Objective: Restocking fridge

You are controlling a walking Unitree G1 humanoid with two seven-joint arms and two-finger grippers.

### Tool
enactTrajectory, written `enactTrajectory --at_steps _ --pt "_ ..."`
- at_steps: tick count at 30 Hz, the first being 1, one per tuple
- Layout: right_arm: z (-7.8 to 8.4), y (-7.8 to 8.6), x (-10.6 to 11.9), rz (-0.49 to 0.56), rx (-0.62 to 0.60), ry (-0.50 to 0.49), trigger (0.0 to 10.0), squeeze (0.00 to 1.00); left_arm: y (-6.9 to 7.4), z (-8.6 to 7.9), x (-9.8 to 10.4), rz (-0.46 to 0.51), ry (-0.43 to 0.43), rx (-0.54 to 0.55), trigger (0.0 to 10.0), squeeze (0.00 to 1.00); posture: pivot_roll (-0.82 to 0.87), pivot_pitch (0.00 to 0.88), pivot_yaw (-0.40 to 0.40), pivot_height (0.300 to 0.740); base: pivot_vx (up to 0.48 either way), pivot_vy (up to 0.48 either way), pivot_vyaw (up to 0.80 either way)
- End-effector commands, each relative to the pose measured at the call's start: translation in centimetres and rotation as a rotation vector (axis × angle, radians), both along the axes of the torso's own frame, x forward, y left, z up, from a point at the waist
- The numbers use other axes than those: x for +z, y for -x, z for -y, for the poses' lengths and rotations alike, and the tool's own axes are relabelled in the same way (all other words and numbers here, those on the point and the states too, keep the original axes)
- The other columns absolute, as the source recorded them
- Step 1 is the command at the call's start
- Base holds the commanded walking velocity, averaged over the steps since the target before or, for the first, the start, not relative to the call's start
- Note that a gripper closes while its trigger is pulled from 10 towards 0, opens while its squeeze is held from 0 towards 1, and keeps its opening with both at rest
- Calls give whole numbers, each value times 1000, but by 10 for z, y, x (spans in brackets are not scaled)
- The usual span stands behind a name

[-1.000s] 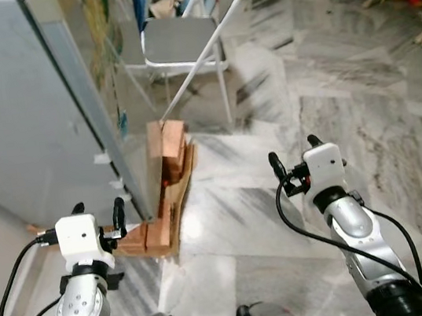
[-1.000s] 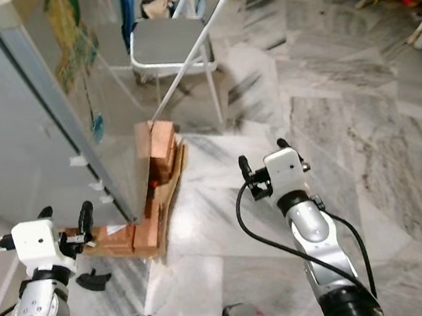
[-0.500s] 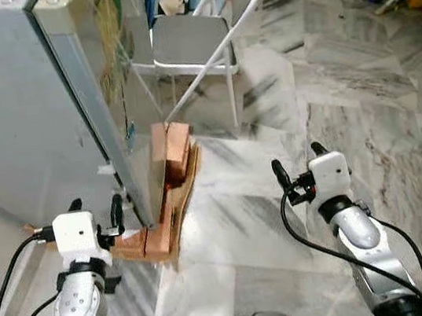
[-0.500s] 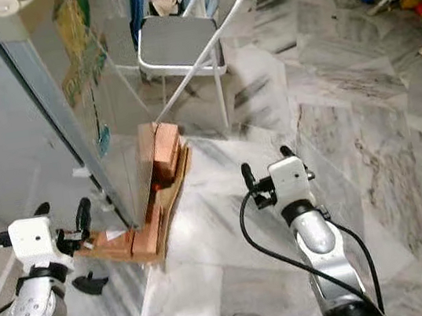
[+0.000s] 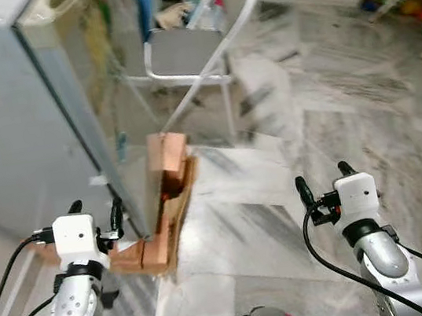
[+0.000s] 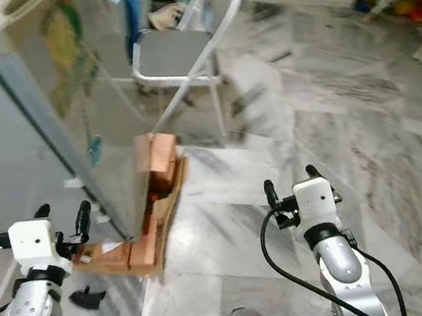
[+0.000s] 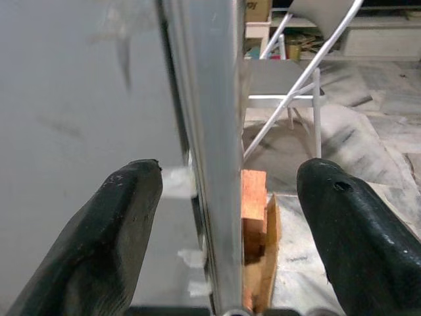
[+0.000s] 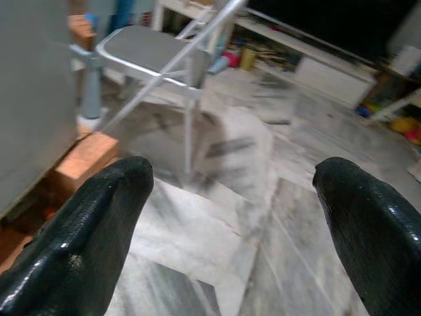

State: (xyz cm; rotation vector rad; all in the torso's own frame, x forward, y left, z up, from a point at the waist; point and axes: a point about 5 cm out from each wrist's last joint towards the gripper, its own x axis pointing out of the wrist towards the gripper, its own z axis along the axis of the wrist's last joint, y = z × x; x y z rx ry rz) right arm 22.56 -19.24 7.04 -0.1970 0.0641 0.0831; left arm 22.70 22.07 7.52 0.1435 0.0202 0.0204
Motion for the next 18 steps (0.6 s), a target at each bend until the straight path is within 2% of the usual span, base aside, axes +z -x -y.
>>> enactTrajectory --at_steps 1,3,5,10,11,13,14,15,17,18 --pt "8 3 -4 -12 -45 -14 10000 0 3 -2 -4 -25 20 1 10000 0 85 116 -59 740 0 0 -800" --pt "8 4 -5 -7 -57 -58 10000 0 6 -3 -4 -24 22 19 10000 0 83 113 -53 740 0 0 -656" --pt "8 4 -7 2 -65 -95 10000 0 14 -5 -8 -42 30 41 10000 0 84 101 -33 740 0 0 0" --pt "7 -5 -14 9 -41 -155 10000 0 20 3 -19 -88 68 28 10000 0 101 84 -10 740 0 0 0" --pt "-3 -22 -6 39 -30 -168 10000 0 15 10 -21 -90 65 -2 10000 0 114 78 -9 740 0 0 0" --pt "-18 -41 6 79 -8 -186 10000 0 8 14 -20 -81 62 -12 10000 0 127 71 -12 740 0 0 0" --pt "-18 -41 6 79 -8 -186 10000 0 8 14 -20 -81 62 -12 10000 0 127 71 -12 740 0 0 0" --pt "-33 -58 20 111 16 -211 10000 0 0 16 -17 -67 65 -11 10000 0 133 64 -20 740 0 0 0" --pt "-47 -71 35 146 56 -226 10000 0 -5 17 -15 -55 66 -10 10000 0 138 58 -27 740 0 0 0" --pt "-61 -83 54 194 110 -235 10000 0 -9 18 -13 -45 66 -9 10000 0 140 54 -33 740 0 0 0"
